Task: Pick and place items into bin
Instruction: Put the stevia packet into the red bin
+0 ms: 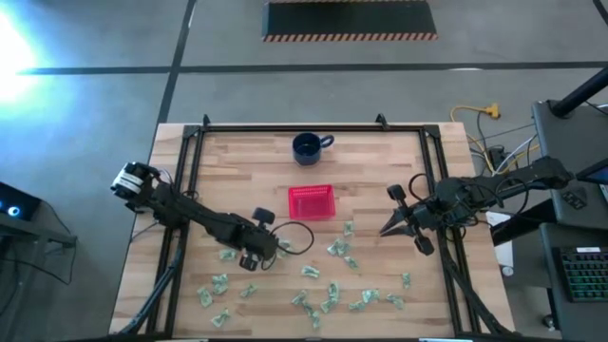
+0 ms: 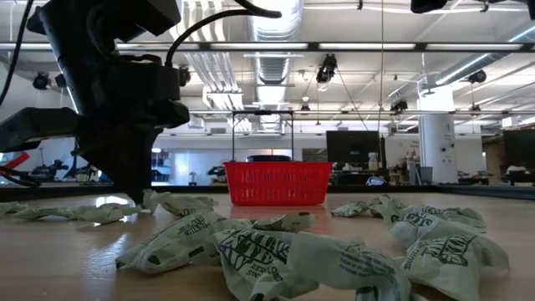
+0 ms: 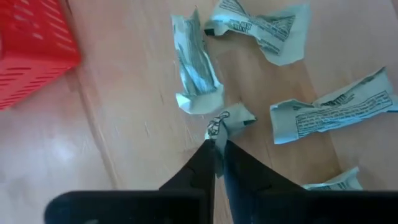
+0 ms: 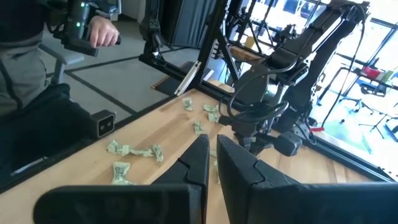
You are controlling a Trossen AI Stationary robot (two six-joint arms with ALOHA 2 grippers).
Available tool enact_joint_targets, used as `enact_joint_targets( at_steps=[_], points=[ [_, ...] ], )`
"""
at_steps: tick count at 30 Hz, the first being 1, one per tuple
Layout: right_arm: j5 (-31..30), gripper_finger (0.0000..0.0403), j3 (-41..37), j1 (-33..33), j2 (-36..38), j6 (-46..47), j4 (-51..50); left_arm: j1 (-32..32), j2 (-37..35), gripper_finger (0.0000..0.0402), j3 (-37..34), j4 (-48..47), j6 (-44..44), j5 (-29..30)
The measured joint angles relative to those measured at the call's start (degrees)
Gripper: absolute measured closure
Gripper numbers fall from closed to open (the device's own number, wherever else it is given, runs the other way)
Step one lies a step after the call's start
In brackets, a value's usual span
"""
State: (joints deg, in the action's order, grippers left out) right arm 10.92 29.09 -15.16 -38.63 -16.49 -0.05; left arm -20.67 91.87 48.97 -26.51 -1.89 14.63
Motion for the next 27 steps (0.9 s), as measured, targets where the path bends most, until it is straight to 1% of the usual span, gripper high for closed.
enact_joint_targets(
  at_steps=[4, 8, 12, 14, 16, 18, 23, 25, 27],
  points=[
    [-0.45, 0.038, -0.33, 0.01, -0.02, 0.41, 0.01, -0.01, -2.27, 0.0396, 0.96, -0.06, 0.0, 0.67],
    [-0.57, 0.038, -0.74, 0.0, -0.02, 0.85, 0.0, -0.02, -5.99, 0.04, 2.73, -2.9, -0.07, 2.85],
    [-0.63, 0.038, -1.05, 0.02, -0.07, 0.83, -0.07, 0.07, -10.26, 0.04, 3.52, -2.18, -2.39, 9.86],
    [-1.63, 0.038, -1.06, 0.0, -0.05, 0.81, -0.02, 0.47, -11.22, 0.04, 3.6, 0.49, -4.83, 14.84],
    [-2.33, 0.038, -1.06, 0.02, -0.07, 0.7, -0.08, 1.34, -11.42, 0.04, 3.22, 5.2, -7.69, 19.06],
    [-2.49, 0.038, -1.06, 0.02, -0.09, 0.68, 0.0, 2.76, -10.84, 0.04, 3.15, 10.02, -11.19, 20.18],
    [-2.51, 0.038, -1.06, 0.02, -0.09, 1.14, 0.16, 7.6, -6.57, 0.04, 3.13, 21.6, -18.87, 20.2],
    [-2.51, 0.038, -1.06, 0.0, -0.09, 1.37, 0.41, 9.64, -4.66, 0.04, 3.14, 24.34, -20.88, 20.22],
    [-2.51, 0.038, -1.06, 0.0, -0.09, 1.49, 0.38, 11.56, -2.96, 0.04, 3.65, 24.88, -21.34, 20.2]
  ],
)
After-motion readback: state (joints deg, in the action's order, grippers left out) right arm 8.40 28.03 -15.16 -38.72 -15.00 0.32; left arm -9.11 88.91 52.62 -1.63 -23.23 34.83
